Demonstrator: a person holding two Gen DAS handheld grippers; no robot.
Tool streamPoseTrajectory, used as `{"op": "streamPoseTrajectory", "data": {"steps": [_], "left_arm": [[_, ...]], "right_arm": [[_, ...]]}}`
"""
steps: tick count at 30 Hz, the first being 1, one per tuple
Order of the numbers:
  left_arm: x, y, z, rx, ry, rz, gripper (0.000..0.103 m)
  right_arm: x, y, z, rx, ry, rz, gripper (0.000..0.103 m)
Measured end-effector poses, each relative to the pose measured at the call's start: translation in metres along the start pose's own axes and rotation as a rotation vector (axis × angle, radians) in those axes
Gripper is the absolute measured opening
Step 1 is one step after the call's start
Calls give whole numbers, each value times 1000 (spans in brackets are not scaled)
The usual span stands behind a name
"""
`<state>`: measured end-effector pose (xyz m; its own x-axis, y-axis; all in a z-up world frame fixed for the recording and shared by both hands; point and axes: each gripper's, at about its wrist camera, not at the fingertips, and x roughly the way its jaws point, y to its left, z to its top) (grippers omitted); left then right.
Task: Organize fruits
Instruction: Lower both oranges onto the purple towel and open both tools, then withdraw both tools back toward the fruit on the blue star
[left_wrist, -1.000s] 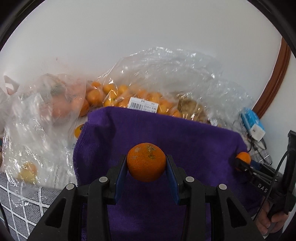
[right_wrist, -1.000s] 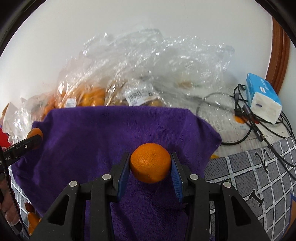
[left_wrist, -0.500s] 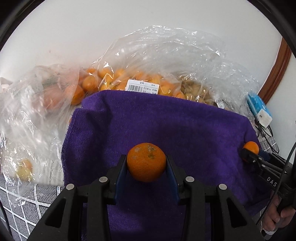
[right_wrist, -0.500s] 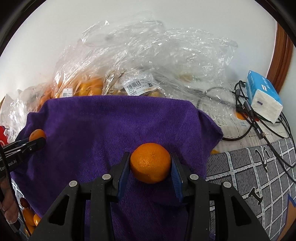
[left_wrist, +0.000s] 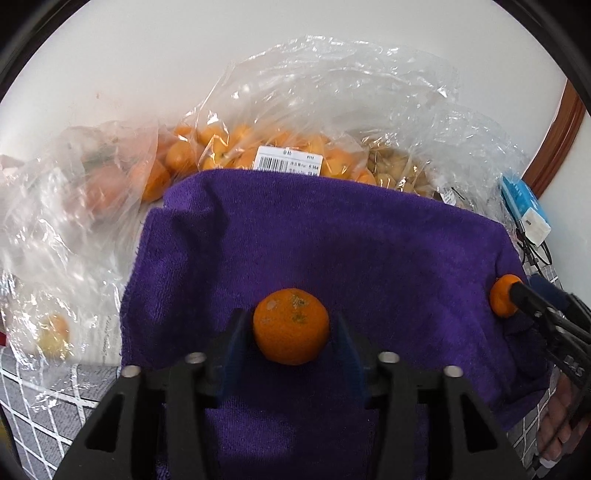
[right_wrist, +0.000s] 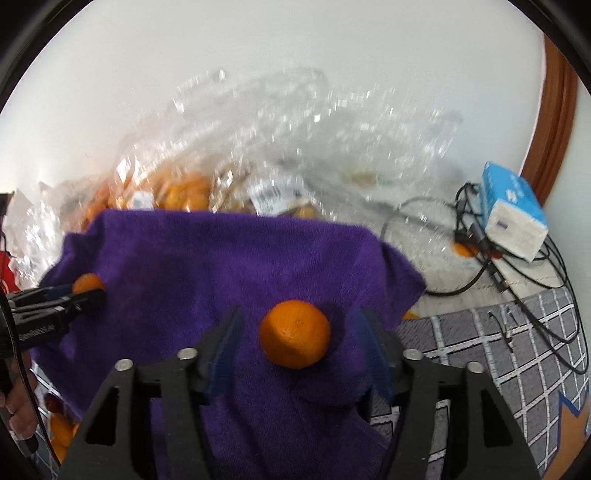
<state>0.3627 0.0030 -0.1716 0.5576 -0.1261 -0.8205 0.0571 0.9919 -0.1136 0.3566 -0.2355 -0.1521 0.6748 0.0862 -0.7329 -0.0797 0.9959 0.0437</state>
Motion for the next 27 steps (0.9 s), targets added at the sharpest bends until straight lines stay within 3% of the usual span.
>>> {"op": "streamPoseTrajectory", "data": {"steps": [3, 10, 14, 17, 23, 27], "left_arm": [[-8, -3, 3, 11, -17, 13, 62], [-34, -16, 9, 17, -68, 24, 71], [-55, -28, 10, 32, -95, 67, 72], [-84, -39, 8, 65, -157, 66, 72], [-139, -45, -17, 65, -258, -10, 72], [-161, -35, -41, 46, -304, 37, 72]], "right_arm": [[-18, -2, -3, 24, -46, 2, 79], [-54, 0, -19, 15, -68, -44, 79], [-89, 1, -34, -5, -117, -33, 79], [-114, -1, -46, 6, -150, -61, 79], [-143, -6, -68, 29, -142, -41, 79], [-152, -1, -82, 13, -126, 18, 79]]}}
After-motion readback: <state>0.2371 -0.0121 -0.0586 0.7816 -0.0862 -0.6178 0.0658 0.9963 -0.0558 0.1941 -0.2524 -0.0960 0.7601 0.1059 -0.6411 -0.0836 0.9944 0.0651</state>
